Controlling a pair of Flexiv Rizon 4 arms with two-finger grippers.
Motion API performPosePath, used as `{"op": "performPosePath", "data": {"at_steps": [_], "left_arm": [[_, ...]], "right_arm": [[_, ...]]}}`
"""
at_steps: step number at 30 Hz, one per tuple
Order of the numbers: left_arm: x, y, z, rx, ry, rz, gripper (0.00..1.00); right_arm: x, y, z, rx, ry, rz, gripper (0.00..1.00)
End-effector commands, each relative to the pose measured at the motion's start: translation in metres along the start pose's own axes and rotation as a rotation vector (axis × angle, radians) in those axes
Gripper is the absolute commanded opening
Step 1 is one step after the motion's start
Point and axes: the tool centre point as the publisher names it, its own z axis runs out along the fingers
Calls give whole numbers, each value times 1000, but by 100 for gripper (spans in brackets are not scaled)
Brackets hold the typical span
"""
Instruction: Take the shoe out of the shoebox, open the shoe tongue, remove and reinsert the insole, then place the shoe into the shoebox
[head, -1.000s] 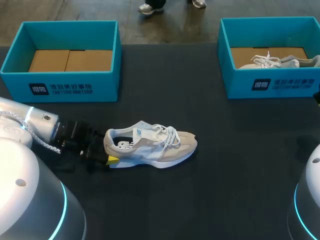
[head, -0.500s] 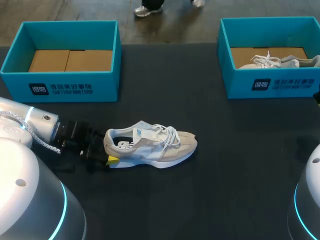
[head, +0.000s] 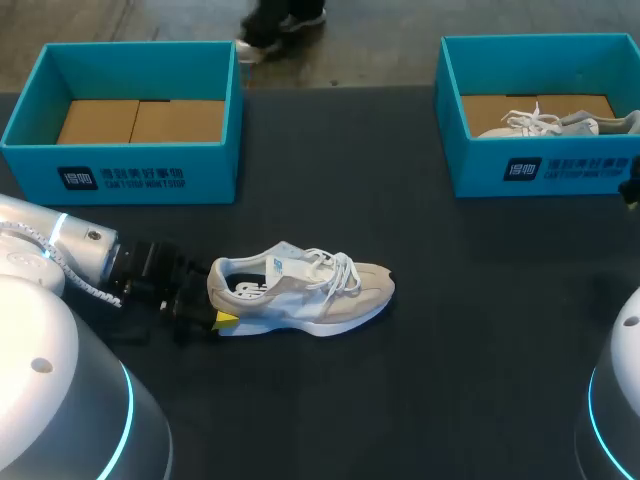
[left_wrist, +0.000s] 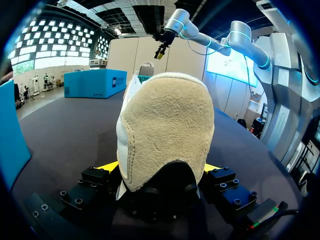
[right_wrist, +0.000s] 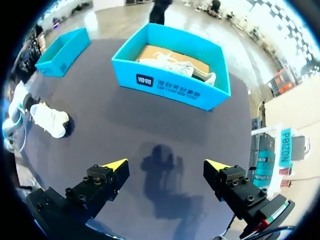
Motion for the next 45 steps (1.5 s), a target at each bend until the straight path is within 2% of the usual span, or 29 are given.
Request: {"op": "performPosePath", "data": {"at_steps": [1, 10, 15, 22, 33, 37, 45], "left_arm": [[-1, 1, 1, 0, 0, 0, 0], [-1, 1, 1, 0, 0, 0, 0], [-1, 1, 1, 0, 0, 0, 0], [-1, 1, 1, 0, 0, 0, 0], [-1, 1, 1, 0, 0, 0, 0], [-1, 1, 1, 0, 0, 0, 0], [-1, 1, 1, 0, 0, 0, 0]], "right_arm": [[25, 9, -7, 20, -41, 29, 100], [88, 24, -17, 150, -40, 56, 100], [132, 30, -22, 176, -36, 95, 100], [180, 38, -24, 166, -21, 96, 100], [241, 47, -28, 137, -13, 90, 100], [261, 49, -20, 104, 42, 60, 100], [261, 49, -20, 104, 42, 60, 100]]}}
